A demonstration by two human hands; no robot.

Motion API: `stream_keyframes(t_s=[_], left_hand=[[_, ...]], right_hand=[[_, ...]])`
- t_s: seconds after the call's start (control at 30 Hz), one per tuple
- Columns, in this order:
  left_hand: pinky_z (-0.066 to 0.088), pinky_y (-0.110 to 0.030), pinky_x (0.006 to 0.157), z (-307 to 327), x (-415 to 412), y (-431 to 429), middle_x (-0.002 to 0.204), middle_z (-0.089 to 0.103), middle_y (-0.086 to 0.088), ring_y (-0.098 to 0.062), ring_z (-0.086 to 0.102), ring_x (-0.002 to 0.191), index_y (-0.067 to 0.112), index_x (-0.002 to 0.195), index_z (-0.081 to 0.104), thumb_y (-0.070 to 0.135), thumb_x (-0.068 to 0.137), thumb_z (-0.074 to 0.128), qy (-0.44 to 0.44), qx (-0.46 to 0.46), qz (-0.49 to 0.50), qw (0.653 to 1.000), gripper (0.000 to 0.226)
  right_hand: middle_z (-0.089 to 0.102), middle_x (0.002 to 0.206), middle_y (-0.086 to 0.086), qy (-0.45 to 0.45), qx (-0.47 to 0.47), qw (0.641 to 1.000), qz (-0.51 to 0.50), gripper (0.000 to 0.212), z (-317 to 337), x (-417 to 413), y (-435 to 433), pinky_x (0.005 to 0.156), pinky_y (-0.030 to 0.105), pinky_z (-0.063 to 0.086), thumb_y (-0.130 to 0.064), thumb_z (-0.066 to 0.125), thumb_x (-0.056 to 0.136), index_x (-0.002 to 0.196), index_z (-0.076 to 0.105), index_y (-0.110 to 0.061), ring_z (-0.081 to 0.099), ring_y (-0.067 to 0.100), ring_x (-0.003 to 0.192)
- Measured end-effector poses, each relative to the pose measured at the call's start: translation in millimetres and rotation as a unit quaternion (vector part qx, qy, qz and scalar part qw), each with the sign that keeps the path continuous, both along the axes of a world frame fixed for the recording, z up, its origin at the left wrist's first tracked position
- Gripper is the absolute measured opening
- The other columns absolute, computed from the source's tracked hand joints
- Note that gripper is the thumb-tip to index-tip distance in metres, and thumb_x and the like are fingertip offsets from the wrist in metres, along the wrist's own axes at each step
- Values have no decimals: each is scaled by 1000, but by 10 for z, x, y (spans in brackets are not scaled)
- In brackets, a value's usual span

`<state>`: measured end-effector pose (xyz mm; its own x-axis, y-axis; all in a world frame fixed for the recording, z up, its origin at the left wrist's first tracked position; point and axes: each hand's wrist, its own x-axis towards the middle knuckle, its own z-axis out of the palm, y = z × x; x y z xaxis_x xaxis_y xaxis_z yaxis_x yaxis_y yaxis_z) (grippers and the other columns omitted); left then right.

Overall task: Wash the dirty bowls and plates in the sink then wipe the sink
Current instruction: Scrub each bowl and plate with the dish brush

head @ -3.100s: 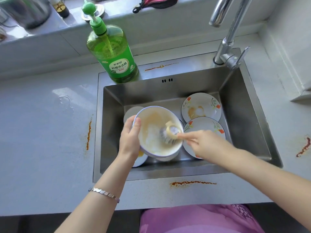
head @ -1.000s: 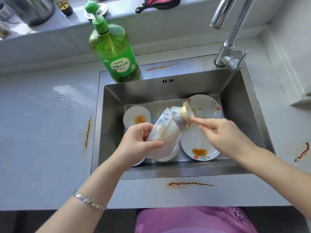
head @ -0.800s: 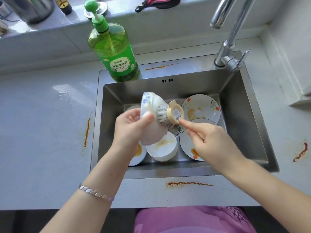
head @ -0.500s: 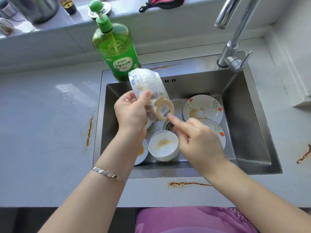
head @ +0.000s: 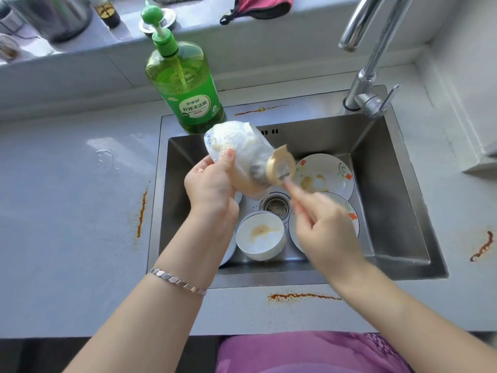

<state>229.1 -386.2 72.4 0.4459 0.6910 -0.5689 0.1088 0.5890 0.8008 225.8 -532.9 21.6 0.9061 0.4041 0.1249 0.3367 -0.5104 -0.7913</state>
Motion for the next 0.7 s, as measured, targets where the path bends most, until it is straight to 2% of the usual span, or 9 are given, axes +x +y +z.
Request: stream_keyframes(t_s=[0.07, 0.13, 0.2, 0.23, 0.33, 0.4, 0.47, 0.6, 0.7], left_hand=[[57, -23, 64, -6, -5, 15, 84, 67, -5, -9, 65, 65, 7, 92, 62, 1, 87, 61, -3, -16, 17, 1000, 8], [57, -26, 68, -26, -29, 31, 91, 66, -7, -12, 66, 72, 7, 101, 60, 2, 88, 60, -11, -34, 22, 999, 14], [58, -28, 70, -47, -48, 34, 95, 66, -7, -12, 66, 74, 8, 102, 59, 3, 89, 58, -25, -46, 20, 998, 14], [58, -28, 71, -55, -57, 30, 96, 66, -7, -11, 66, 73, 9, 100, 60, 4, 89, 58, -30, -47, 19, 998, 12], [59, -29, 72, -66, -79, 5, 99, 67, -8, -10, 68, 72, 11, 98, 60, 5, 90, 58, -37, -36, 26, 998, 10], [59, -26, 67, -66, -104, -43, 96, 67, -7, -8, 68, 67, 10, 97, 60, 4, 89, 59, -33, -33, 27, 999, 10], [59, -24, 62, -70, -129, -98, 89, 67, -5, -6, 68, 60, 11, 92, 60, 3, 89, 59, -33, -37, 29, 998, 9], [59, -25, 60, -79, -130, -101, 87, 67, -6, -7, 68, 59, 10, 91, 60, 2, 88, 59, -42, -41, 51, 997, 8], [59, -28, 63, -101, -151, -93, 89, 67, -7, -9, 68, 62, 10, 95, 60, 2, 88, 59, -44, -54, 50, 996, 10]], right_hand=[[41, 62, -18, 18, 12, 999, 27, 44, -17, -146, -24, 53, 18, 32, -12, 48, 88, 127, 48, -31, 39, 8, 58], [60, 70, -18, 130, 64, 989, -25, 41, -70, -40, -40, 50, 9, 33, -8, 49, 93, 123, 50, -35, 44, 1, 50], [59, 57, -25, 258, 129, 955, -66, 38, -81, 52, -51, 46, 5, 33, -6, 48, 95, 123, 52, -30, 44, -4, 42], [55, 55, -30, 283, 151, 945, -66, 37, -53, 33, -57, 49, 3, 35, -6, 47, 95, 123, 52, -29, 47, -9, 44], [61, 91, -33, 304, 159, 939, -30, 37, 66, -152, -8, 63, 1, 39, -8, 48, 94, 119, 52, -35, 52, -16, 61], [61, 73, -31, 343, 169, 922, -55, 35, 8, -105, -17, 54, 2, 38, -8, 48, 95, 124, 55, -27, 48, -10, 52], [49, 51, -26, 393, 172, 899, -91, 35, -51, -20, -30, 43, 4, 35, -8, 46, 96, 128, 54, -19, 44, -10, 41], [43, 39, -27, 384, 175, 905, -47, 38, 76, -189, -23, 40, 7, 35, -6, 45, 96, 127, 49, -27, 44, -9, 39], [44, 44, -26, 400, 177, 897, -69, 37, 20, -133, -47, 41, 5, 35, -8, 46, 96, 128, 51, -26, 44, -12, 40]])
